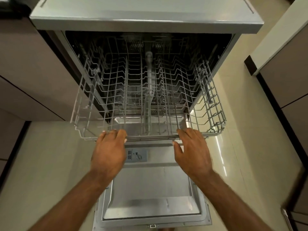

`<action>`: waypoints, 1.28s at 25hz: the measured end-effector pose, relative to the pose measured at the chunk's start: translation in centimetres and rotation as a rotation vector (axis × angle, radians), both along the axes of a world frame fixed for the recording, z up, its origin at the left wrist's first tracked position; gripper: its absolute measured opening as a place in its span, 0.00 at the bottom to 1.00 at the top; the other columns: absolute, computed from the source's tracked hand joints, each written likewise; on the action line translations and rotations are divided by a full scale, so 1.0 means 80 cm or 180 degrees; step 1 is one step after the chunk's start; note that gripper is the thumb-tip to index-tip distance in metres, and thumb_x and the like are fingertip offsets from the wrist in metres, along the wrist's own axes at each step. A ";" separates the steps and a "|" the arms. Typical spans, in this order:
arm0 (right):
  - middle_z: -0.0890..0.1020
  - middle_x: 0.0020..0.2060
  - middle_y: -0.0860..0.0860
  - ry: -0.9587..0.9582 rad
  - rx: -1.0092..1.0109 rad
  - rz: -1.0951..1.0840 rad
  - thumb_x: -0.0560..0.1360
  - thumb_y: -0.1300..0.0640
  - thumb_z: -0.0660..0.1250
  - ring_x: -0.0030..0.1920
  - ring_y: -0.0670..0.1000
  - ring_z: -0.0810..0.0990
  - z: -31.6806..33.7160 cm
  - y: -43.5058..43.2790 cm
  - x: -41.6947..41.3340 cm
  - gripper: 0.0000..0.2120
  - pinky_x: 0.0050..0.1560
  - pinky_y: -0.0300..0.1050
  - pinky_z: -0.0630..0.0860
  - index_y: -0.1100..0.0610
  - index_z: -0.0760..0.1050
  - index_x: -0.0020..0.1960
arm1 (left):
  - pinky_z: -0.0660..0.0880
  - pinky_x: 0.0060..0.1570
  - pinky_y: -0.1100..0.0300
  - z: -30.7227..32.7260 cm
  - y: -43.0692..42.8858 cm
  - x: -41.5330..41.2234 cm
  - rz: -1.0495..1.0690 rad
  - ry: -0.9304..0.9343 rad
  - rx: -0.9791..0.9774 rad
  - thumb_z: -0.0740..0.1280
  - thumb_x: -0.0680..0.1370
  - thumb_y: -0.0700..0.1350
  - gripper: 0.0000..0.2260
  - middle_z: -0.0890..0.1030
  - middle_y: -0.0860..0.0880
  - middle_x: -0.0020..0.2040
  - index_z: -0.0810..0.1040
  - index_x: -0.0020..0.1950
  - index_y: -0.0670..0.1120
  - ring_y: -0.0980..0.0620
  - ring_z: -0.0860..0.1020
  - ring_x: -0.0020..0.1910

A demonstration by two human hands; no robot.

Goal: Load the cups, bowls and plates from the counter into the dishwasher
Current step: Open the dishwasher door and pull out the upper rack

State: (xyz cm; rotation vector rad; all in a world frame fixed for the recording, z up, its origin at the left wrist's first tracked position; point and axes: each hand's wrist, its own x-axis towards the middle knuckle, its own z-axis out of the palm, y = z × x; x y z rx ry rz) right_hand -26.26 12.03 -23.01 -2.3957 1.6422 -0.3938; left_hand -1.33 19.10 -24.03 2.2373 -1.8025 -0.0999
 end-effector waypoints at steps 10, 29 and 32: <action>0.83 0.57 0.51 -0.0045 0.0210 -0.0254 0.74 0.52 0.74 0.60 0.53 0.79 0.001 0.075 -0.020 0.20 0.65 0.54 0.75 0.56 0.79 0.64 | 0.75 0.62 0.41 0.001 0.075 -0.021 0.0095 -0.0047 0.0374 0.68 0.75 0.33 0.12 0.84 0.47 0.49 0.78 0.54 0.47 0.44 0.81 0.51; 0.80 0.60 0.46 -0.0003 0.0607 -0.0510 0.75 0.32 0.60 0.65 0.50 0.76 0.019 0.098 -0.017 0.27 0.67 0.56 0.73 0.48 0.77 0.65 | 0.73 0.65 0.43 0.026 0.099 -0.040 0.0244 0.0379 0.0617 0.53 0.82 0.59 0.22 0.83 0.47 0.62 0.77 0.65 0.49 0.44 0.78 0.66; 0.72 0.72 0.48 -0.0066 0.0584 -0.0350 0.77 0.31 0.57 0.76 0.52 0.64 0.027 0.078 -0.004 0.30 0.75 0.57 0.63 0.46 0.68 0.72 | 0.58 0.77 0.45 0.032 0.070 -0.031 0.0278 0.0408 0.0677 0.46 0.83 0.67 0.32 0.64 0.49 0.81 0.61 0.81 0.51 0.48 0.58 0.81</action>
